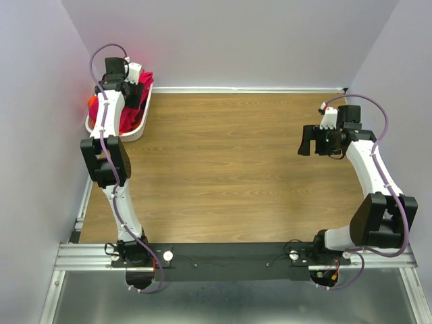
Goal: Fold and stack the t-shirts
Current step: Grab the tshirt from the pile
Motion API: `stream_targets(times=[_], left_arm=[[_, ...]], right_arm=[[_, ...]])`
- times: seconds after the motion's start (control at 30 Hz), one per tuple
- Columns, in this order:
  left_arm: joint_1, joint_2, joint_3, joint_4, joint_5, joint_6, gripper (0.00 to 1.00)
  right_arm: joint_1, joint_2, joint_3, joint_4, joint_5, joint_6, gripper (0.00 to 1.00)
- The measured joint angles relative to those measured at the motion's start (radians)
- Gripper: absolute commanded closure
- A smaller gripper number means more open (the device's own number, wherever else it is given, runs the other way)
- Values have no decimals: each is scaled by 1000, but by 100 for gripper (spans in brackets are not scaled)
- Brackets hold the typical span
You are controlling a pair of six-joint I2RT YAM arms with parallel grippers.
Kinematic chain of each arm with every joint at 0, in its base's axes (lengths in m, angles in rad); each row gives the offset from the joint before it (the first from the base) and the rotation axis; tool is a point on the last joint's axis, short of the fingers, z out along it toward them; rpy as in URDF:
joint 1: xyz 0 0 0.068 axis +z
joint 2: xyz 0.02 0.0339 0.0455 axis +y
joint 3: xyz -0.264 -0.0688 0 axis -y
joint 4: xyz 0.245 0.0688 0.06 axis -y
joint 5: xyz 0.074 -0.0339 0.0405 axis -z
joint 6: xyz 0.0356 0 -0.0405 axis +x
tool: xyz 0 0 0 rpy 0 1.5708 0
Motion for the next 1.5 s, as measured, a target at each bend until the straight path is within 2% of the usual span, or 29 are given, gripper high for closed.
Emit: stream_targets(times=[0.13,0.23,0.27,0.33,0.37,0.4,0.77,1.07,1.27,1.5], left_arm=[[2,32,26,6,-37,4,35],[3,78,71,10,-60,8,49],[3,90,83,9,-65,9,60],[3,106,98,9,-72,17,73],[4,111,105,8,-77,15,93],[5,112,110,8,-80,17,100],[6,20,185,-7,-69,17,100],[-1,-269,323,29,99,5,100],[-39,-464,360,149,245,-75,100],[-100,-616,369,449,425,-293,100]], right_arm=[[0,2,0,0,0,0,0],[0,3,0,0,0,0,0],[0,5,0,0,0,0,0],[0,5,0,0,0,0,0],[0,6,0,0,0,0,0],[0,6,0,0,0,0,0],[0,8,0,0,0,1,0],[0,8,0,0,-3,6,0],[0,8,0,-1,-7,7,0],[0,4,0,-1,-9,7,0]])
